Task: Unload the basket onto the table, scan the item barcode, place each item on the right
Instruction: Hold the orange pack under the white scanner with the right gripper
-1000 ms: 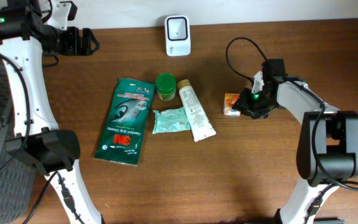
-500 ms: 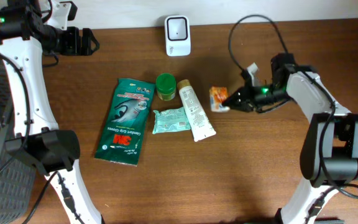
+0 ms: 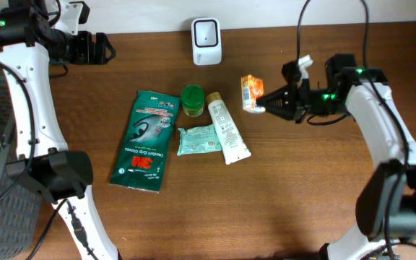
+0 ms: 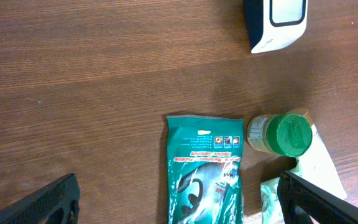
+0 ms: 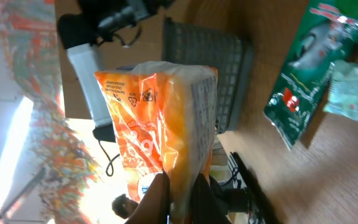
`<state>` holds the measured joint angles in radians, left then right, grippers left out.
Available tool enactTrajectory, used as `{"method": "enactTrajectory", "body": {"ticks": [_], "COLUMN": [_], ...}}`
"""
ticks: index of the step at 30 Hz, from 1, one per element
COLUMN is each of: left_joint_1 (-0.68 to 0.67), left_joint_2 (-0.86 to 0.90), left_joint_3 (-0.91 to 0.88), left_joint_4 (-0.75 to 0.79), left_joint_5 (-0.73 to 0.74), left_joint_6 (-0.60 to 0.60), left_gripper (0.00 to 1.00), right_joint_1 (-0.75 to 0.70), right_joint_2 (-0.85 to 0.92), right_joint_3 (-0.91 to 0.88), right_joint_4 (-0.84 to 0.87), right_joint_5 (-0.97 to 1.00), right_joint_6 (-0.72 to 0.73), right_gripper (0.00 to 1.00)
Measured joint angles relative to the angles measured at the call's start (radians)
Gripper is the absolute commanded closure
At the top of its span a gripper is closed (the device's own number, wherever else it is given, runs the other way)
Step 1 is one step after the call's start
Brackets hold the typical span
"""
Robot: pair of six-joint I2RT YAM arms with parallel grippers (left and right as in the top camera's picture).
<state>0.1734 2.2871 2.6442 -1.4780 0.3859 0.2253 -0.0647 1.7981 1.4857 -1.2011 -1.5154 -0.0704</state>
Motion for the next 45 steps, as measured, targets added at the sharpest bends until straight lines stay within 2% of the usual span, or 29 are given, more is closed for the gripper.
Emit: {"method": "enactTrajectory", "body": {"ticks": [5, 12, 14, 19, 23, 24, 26, 30, 33, 36, 40, 45], "left_joint_1": [0.000, 0.000, 0.000, 0.000, 0.000, 0.000, 0.000, 0.000, 0.000, 0.000, 0.000, 0.000], "left_joint_2": [0.000, 0.000, 0.000, 0.000, 0.000, 0.000, 0.000, 0.000, 0.000, 0.000, 0.000, 0.000], "left_joint_3": [0.000, 0.000, 0.000, 0.000, 0.000, 0.000, 0.000, 0.000, 0.000, 0.000, 0.000, 0.000], "left_joint_4": [0.000, 0.000, 0.000, 0.000, 0.001, 0.000, 0.001, 0.001, 0.000, 0.000, 0.000, 0.000], "left_joint_5": [0.000, 0.000, 0.000, 0.000, 0.000, 0.000, 0.000, 0.000, 0.000, 0.000, 0.000, 0.000], "left_joint_6": [0.000, 0.000, 0.000, 0.000, 0.000, 0.000, 0.000, 0.000, 0.000, 0.000, 0.000, 0.000], "left_gripper": [0.01, 0.01, 0.01, 0.01, 0.01, 0.01, 0.01, 0.01, 0.01, 0.01, 0.01, 0.01], "right_joint_1": [0.000, 0.002, 0.024, 0.225, 0.362, 0.391, 0.424, 0.484, 0.515, 0.528, 0.528, 0.528], "right_joint_2": [-0.135, -0.146, -0.146, -0.136, 0.028, 0.118, 0.253, 0.486, 0.590, 0.691, 0.781, 0.799], "right_joint_3": [0.050, 0.050, 0.050, 0.111, 0.513, 0.642, 0.764, 0.789, 0.789, 0.790, 0.790, 0.790], "right_joint_4": [0.000, 0.014, 0.026, 0.100, 0.012, 0.042, 0.138, 0.550, 0.788, 1.001, 1.044, 1.042], "right_joint_5": [-0.010, 0.015, 0.170, 0.682, 1.104, 1.223, 1.388, 1.752, 1.893, 1.967, 2.021, 2.047], "right_joint_6": [0.079, 0.098, 0.117, 0.265, 0.315, 0.303, 0.272, 0.134, -0.002, -0.221, -0.431, -0.503], "right_gripper": [0.96, 0.96, 0.96, 0.96, 0.96, 0.96, 0.96, 0.96, 0.96, 0.96, 0.96, 0.96]}}
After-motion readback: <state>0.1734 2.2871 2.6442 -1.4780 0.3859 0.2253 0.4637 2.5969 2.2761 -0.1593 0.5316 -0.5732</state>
